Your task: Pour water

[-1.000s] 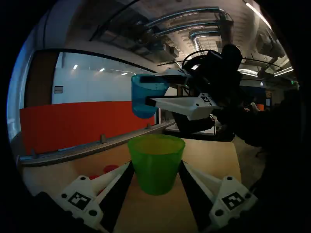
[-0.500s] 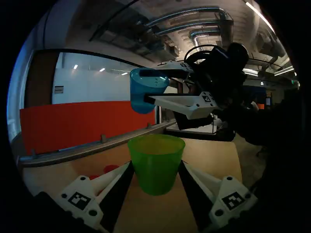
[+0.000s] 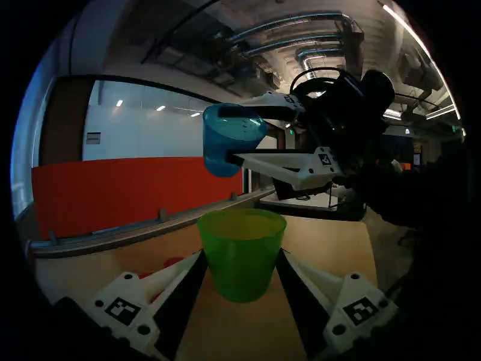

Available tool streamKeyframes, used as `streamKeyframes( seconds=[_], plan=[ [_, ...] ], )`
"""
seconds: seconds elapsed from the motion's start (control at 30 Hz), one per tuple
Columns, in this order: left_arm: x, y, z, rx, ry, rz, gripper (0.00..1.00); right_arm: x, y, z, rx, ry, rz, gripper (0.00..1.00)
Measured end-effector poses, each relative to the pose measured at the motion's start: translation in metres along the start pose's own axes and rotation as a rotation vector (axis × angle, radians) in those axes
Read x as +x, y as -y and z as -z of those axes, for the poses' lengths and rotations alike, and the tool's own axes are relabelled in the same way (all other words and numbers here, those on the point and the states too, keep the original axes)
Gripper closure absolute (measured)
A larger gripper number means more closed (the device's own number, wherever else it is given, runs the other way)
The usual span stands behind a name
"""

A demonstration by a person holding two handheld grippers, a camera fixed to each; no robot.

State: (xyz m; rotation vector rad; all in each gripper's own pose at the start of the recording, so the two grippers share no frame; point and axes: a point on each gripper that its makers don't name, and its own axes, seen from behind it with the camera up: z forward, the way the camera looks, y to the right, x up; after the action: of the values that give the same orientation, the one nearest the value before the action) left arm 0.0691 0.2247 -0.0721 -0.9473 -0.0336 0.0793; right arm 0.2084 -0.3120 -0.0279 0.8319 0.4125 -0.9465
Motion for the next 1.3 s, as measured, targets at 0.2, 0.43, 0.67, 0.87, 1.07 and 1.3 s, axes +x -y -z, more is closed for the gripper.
streamKeyframes(
  seconds=[0.2,0.43,0.67,0.87,1.07,1.3],
  plan=[
    [-0.001,0.004,-0.004,0.001,0.002,0.0,0.21,0.001,-0.002,-0.004,-0.001,-0.006,0.027,0.09],
    [0.002,0.011,-0.009,0.002,-0.001,0.003,0.21,0.0,-0.003,-0.009,0.003,-0.005,0.073,0.09],
    [0.004,0.016,-0.012,0.005,-0.002,0.005,0.21,-0.001,-0.008,-0.012,-0.001,-0.002,0.115,0.09],
    [0.004,0.018,-0.013,0.006,-0.001,0.004,0.21,-0.002,-0.01,-0.016,-0.002,0.001,0.151,0.09],
    [0.003,0.018,-0.015,0.004,0.0,0.002,0.21,-0.002,-0.012,-0.019,-0.006,0.005,0.192,0.09],
    [0.002,0.016,-0.016,0.001,0.002,0.001,0.21,-0.003,-0.016,-0.02,-0.017,0.009,0.23,0.09]
  ],
)
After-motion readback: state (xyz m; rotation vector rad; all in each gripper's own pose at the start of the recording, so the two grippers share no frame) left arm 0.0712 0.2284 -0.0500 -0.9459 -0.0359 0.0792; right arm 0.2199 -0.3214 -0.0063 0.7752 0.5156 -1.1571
